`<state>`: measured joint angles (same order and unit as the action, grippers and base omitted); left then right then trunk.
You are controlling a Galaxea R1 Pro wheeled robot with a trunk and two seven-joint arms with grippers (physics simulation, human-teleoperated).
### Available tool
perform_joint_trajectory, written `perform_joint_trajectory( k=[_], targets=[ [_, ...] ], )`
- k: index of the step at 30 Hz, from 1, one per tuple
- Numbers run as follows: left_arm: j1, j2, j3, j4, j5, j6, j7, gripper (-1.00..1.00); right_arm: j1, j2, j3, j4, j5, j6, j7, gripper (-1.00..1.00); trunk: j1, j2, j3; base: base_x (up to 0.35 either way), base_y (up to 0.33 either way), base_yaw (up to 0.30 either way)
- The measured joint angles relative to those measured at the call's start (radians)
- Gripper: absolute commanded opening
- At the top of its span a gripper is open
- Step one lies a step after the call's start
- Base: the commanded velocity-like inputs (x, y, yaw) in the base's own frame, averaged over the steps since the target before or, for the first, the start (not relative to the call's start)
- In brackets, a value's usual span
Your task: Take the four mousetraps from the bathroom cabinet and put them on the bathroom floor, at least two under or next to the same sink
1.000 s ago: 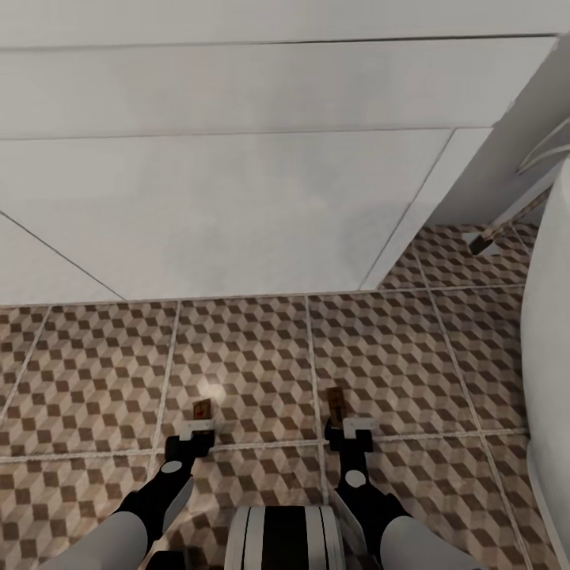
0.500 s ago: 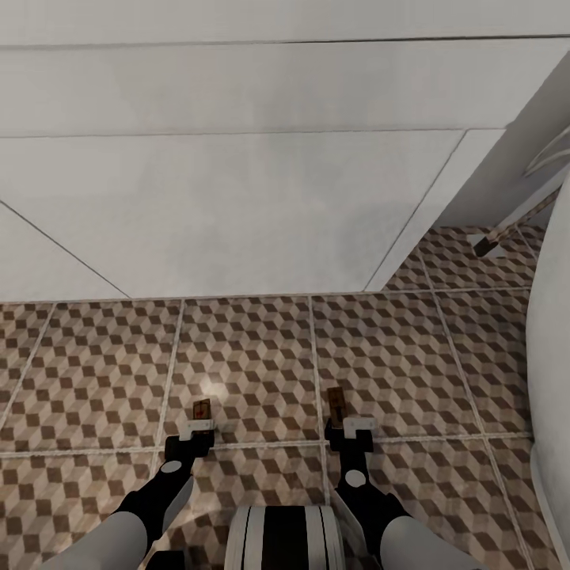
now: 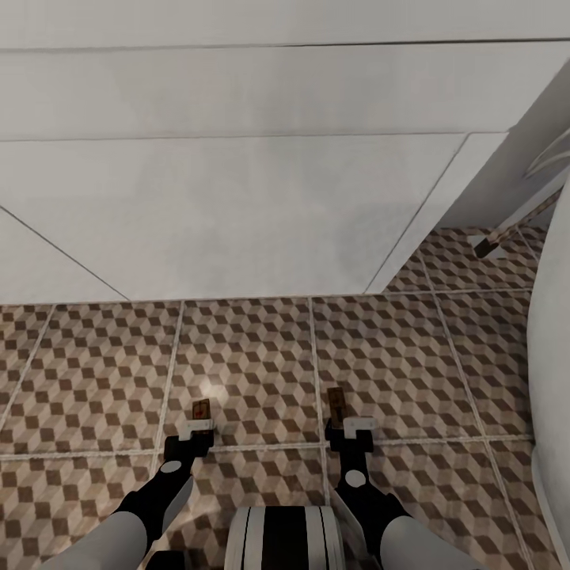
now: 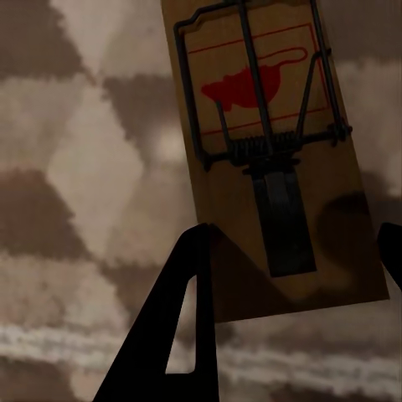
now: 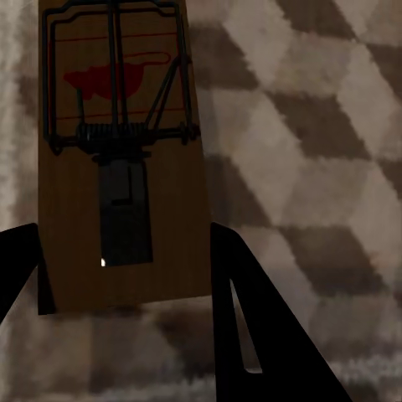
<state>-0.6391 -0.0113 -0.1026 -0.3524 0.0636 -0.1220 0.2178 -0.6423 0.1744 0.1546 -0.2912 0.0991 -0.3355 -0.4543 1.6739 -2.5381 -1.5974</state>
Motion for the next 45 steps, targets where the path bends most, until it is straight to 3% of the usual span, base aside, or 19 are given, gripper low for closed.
perform_joint_trajectory(
  k=[15, 23, 27, 31, 37, 45],
  targets=[
    [0.0, 0.0, -0.002, 0.0, -0.001, 0.0, 0.0, -1.0, 0.0, 0.0, -0.001, 0.0, -0.003, 0.0, 0.023, -1.0, 0.0, 0.0, 0.0, 0.002, 0.0, 0.105],
    [0.0, 0.0, -0.003, 0.001, -0.002, 0.003, 0.0, -1.0, 0.0, 0.0, -0.004, 0.009, -0.004, -0.008, 0.195, -1.0, 0.0, 0.0, 0.0, 0.0, 0.0, 0.008],
    [0.0, 0.0, -0.006, 0.004, 0.001, 0.01, 0.008, -1.0, 0.0, 0.0, -0.006, 0.019, -0.009, -0.009, 0.236, -1.0, 0.0, 0.0, 0.0, 0.0, 0.0, 0.0],
    [-0.001, -0.001, -0.008, 0.006, 0.0, 0.027, 0.021, -1.0, 0.0, 0.0, -0.008, 0.034, -0.01, -0.01, 0.246, -1.0, 0.0, 0.0, 0.0, 0.0, 0.0, 0.0],
    [0.0, 0.0, -0.009, -0.035, -0.003, 0.113, 0.032, -1.0, 0.0, 0.0, -0.011, 0.095, -0.011, -0.011, 0.247, -1.0, 0.0, 0.0, 0.0, 0.0, 0.0, 0.0],
    [0.0, 0.001, -0.011, -0.043, -0.001, 0.129, 0.033, -1.0, 0.0, 0.0, -0.016, 0.119, -0.012, -0.012, 0.242, -1.0, 0.0, 0.0, 0.0, 0.0, 0.0, 0.0]
  ],
)
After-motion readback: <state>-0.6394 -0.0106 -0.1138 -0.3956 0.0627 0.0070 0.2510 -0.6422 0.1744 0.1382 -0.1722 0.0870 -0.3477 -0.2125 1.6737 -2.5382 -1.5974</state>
